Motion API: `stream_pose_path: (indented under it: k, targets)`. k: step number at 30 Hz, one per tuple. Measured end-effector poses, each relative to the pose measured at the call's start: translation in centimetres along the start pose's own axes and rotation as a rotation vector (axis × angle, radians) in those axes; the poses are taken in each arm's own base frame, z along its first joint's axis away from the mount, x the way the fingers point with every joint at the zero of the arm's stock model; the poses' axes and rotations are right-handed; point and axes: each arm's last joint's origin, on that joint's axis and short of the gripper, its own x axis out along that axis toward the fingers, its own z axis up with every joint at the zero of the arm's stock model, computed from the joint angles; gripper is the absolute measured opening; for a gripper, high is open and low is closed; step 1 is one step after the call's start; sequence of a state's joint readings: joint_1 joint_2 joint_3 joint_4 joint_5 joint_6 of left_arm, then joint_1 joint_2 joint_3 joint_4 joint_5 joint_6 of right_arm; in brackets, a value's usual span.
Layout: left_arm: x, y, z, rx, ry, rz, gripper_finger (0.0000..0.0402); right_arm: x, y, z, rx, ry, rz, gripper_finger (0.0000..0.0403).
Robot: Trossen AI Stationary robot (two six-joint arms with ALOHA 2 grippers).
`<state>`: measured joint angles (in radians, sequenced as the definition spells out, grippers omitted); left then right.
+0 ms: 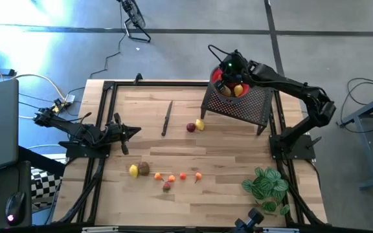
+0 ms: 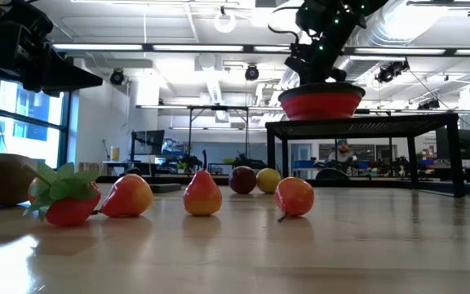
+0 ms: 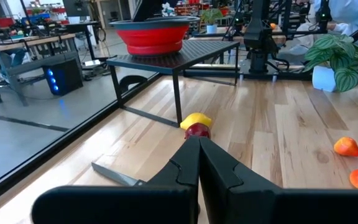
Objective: Pick & Place Fruit
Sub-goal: Put the orange pear into the red strainer bowl on the shelf
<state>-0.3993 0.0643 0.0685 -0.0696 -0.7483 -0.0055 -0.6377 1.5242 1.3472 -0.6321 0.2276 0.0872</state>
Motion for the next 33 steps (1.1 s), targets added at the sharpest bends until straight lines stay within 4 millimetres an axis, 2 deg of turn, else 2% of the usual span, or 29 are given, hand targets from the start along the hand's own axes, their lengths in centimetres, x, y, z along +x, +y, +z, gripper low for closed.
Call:
stream_pose_path:
  k: [10,33]
  targets:
    - [0.0,0.0,0.0,0.000,0.000,0.001,0.0000,-0.1,1.2,-0.2,-0.007,0.011,0.025,0.0003]
    - [0.0,0.0,0.0,0.000,0.000,0.001,0.0000,-0.1,1.2,-0.7,0.008,0.067,0.065,0.0003]
